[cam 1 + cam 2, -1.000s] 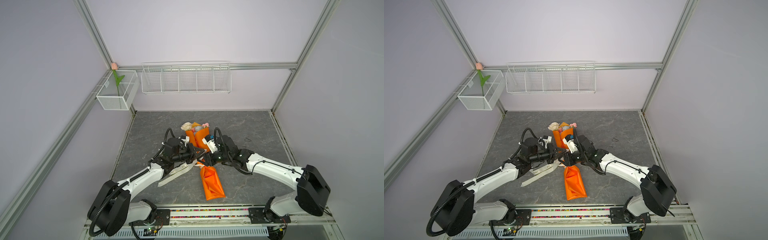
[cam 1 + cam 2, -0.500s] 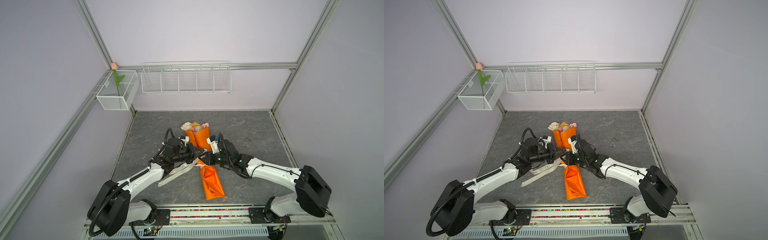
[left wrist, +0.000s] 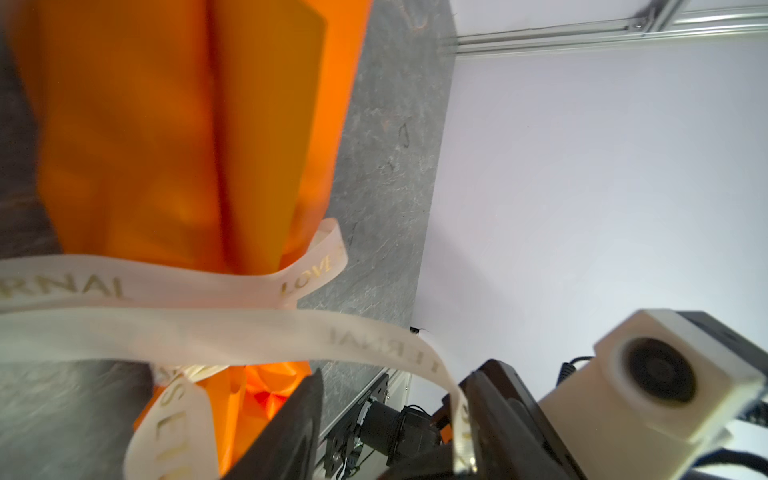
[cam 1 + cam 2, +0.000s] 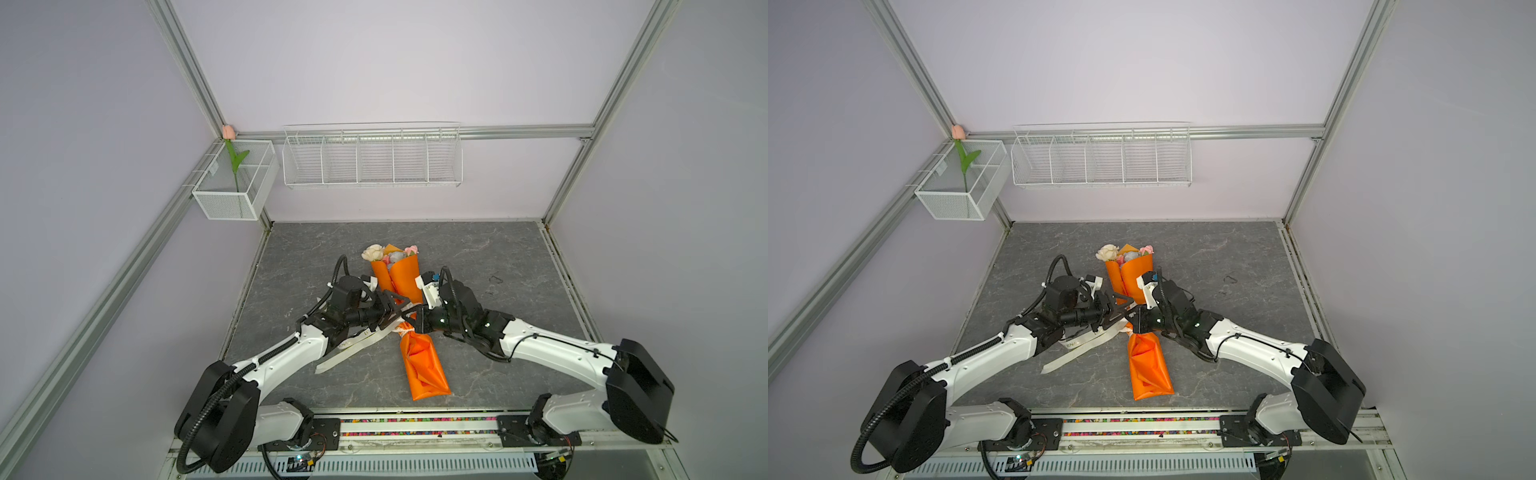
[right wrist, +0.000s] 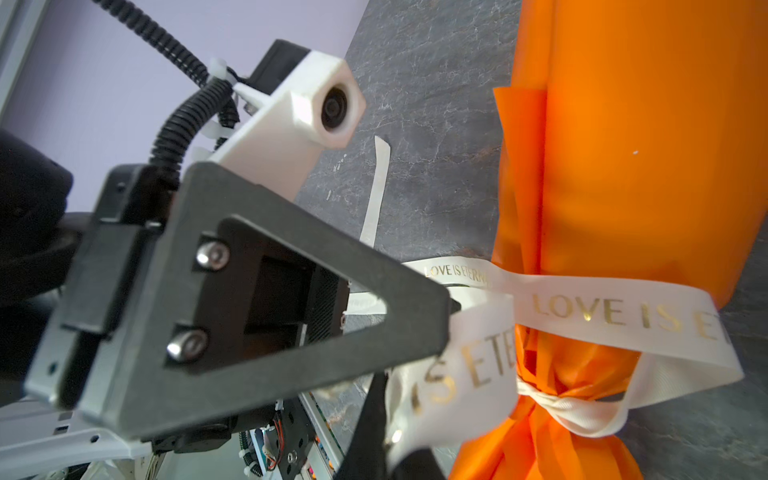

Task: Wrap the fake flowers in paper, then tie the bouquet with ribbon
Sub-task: 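Pull the ribbon ends with both grippers to tighten the knot on the bouquet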

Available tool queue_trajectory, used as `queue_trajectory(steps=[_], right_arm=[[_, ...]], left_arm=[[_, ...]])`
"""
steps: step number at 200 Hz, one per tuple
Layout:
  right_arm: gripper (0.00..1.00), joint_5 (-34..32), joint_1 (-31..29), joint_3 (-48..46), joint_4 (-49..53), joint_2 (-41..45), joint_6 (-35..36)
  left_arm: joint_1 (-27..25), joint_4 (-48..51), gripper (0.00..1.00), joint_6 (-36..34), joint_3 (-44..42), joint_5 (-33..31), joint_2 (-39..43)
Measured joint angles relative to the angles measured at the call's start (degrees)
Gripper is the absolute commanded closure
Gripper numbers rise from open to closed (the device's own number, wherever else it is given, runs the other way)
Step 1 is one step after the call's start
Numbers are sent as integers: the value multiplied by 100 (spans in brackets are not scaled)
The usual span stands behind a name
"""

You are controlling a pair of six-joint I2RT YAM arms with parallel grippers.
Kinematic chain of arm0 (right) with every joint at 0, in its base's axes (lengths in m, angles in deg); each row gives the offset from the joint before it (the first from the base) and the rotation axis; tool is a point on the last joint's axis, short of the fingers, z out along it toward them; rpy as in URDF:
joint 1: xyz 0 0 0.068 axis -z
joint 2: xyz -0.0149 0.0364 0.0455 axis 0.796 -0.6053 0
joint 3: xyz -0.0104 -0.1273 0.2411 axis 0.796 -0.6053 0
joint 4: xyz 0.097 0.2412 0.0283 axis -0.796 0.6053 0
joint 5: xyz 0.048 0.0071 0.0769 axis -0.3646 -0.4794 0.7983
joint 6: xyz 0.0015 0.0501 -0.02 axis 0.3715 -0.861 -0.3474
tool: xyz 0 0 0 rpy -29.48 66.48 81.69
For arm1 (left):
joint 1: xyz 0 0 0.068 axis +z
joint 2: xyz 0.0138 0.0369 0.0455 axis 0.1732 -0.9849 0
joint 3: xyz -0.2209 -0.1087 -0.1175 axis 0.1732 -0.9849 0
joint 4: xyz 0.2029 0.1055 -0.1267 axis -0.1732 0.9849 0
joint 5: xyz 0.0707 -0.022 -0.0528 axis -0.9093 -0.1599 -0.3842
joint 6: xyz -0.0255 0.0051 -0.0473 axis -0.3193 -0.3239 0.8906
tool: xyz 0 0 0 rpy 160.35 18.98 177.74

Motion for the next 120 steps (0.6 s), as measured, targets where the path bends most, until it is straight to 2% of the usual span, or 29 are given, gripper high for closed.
queue_trajectory(steps=[26, 57, 70, 95, 120], right_arm=[[93, 118, 0, 33, 103, -7, 168], [93, 151, 4, 70, 219, -48, 271], [93, 190, 13, 157, 256, -96, 291], [93, 249, 17, 247, 249, -101, 313], [93, 254, 17, 254, 256, -105, 332]], left_arm=[[173, 1200, 29, -911, 179, -437, 254], [315, 2409, 27, -2063, 431, -1473, 385], [354, 2640, 27, -2570, 435, -1674, 339], [361, 3171, 33, -3578, 807, -1768, -304], [363, 3318, 34, -4457, 1167, -1832, -966]])
